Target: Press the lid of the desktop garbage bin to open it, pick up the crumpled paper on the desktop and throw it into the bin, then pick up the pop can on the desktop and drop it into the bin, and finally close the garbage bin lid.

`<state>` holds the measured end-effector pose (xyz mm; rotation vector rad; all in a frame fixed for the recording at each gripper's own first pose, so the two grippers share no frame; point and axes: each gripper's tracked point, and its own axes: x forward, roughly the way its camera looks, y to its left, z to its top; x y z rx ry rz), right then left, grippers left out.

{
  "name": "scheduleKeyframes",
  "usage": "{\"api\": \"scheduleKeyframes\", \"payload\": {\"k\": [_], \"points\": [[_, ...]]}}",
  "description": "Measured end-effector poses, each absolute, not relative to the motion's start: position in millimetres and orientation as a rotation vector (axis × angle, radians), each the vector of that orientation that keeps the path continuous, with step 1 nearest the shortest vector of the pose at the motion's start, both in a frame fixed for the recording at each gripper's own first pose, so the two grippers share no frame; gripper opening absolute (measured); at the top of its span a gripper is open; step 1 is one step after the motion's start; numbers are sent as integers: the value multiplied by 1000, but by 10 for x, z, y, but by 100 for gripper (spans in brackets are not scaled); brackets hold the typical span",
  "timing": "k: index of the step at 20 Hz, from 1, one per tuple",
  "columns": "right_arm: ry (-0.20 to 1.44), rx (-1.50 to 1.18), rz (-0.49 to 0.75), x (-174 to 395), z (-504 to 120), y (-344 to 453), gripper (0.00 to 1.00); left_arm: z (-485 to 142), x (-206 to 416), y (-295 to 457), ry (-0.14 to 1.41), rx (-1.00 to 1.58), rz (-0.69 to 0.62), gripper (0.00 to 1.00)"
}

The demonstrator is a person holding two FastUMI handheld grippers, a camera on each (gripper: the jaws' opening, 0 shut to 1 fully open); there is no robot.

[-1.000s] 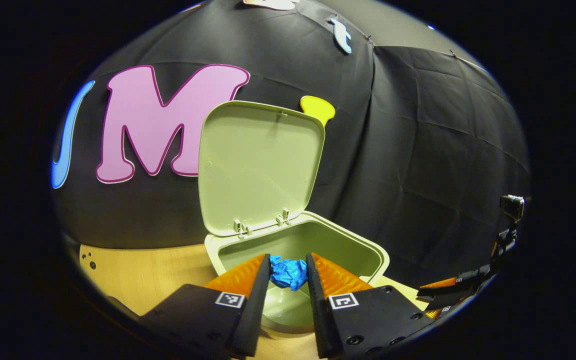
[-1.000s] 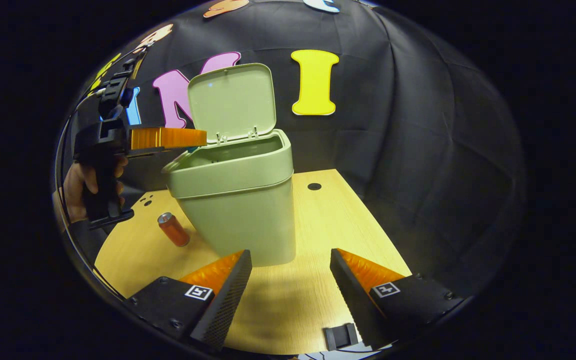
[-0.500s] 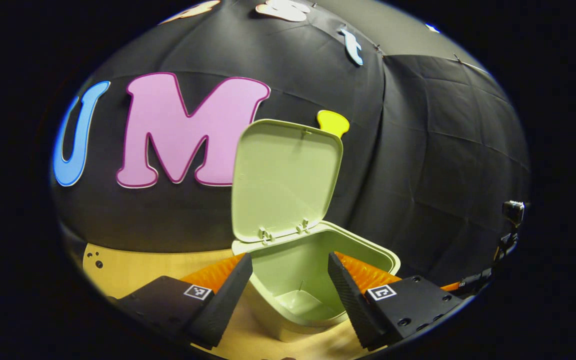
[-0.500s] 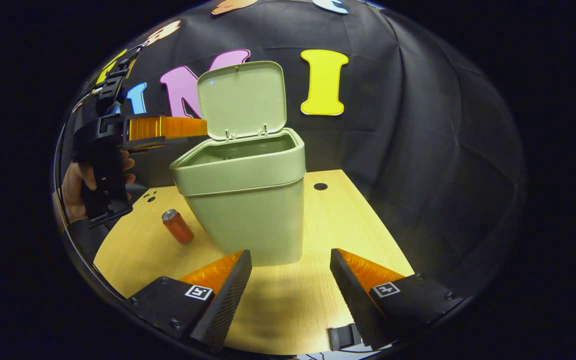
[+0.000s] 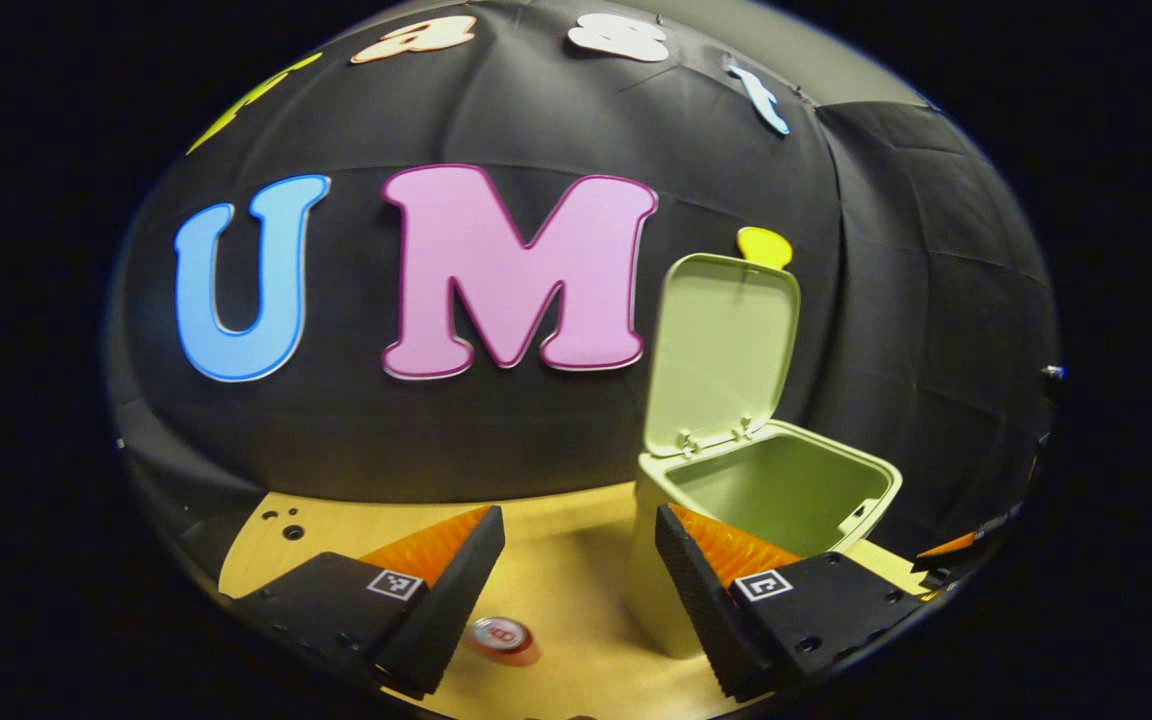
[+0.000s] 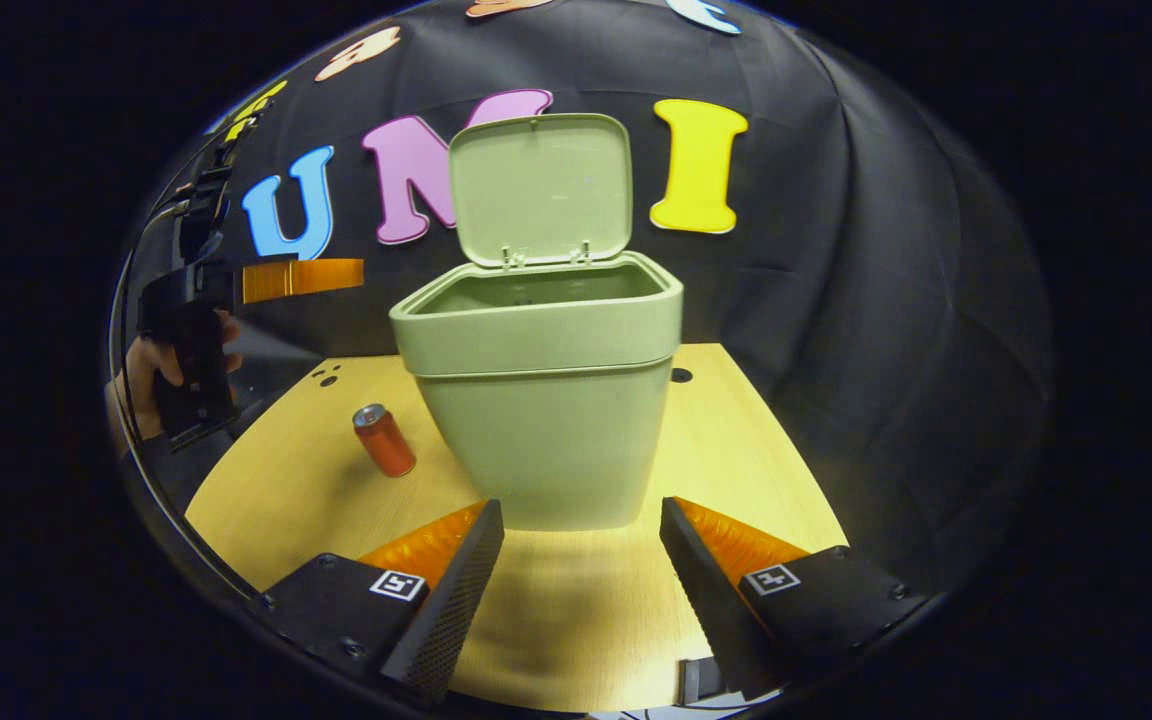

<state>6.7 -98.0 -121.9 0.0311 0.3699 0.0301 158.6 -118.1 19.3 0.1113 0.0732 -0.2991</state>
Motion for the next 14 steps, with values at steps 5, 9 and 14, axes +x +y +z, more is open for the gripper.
{"api": "scheduleKeyframes", "payload": {"k": [5,9,14], "points": [[393,-14,134,138,-1316,-559,99,-73,1435,-506,129,73,-179,97],[411,-50,225,242,-1424,-156,99,-251,1269,18,164,43,-76,98],[416,-85,329,391,-1532,364,99,-429,995,661,200,10,51,97]]}}
